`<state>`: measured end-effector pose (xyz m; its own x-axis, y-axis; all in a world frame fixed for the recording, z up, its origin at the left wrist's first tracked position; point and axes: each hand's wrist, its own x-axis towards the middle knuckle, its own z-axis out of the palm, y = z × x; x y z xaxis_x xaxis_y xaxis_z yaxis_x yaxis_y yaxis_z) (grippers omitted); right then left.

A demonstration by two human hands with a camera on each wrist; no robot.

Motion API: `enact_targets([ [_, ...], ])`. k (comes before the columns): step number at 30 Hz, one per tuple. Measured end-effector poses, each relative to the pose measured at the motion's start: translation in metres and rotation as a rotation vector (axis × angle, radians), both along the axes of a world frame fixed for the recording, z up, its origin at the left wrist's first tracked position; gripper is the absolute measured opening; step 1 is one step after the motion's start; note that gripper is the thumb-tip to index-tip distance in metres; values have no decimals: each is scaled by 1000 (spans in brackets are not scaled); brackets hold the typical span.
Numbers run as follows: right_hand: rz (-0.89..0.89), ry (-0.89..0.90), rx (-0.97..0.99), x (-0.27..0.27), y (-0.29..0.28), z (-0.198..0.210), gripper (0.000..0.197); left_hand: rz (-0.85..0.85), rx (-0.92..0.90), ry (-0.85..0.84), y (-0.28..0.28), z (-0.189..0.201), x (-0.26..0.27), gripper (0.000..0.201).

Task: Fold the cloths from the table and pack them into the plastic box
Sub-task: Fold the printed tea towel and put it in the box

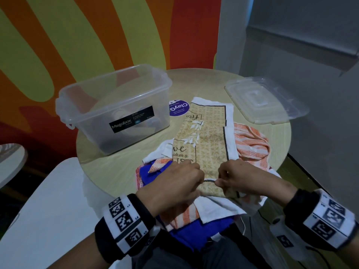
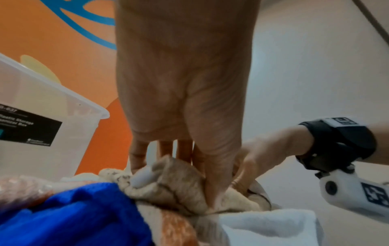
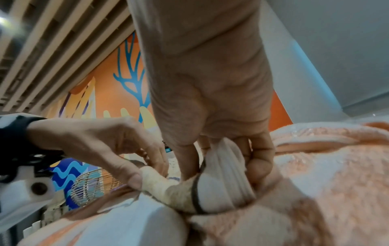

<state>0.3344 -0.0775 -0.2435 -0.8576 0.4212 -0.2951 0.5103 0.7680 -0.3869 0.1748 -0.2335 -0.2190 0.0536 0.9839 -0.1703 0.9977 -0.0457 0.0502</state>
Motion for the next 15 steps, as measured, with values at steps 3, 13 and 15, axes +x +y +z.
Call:
enact_targets([
  [3,50,132,117,6,-2,17,30,54,26,-174,6,1,-9,23],
  [13,168,182,4,-2,18,33,21,296,133,-783,19,4,-45,15],
  [15,134,201,-55,3,32,46,29,302,195,-837,16,7,-46,15],
])
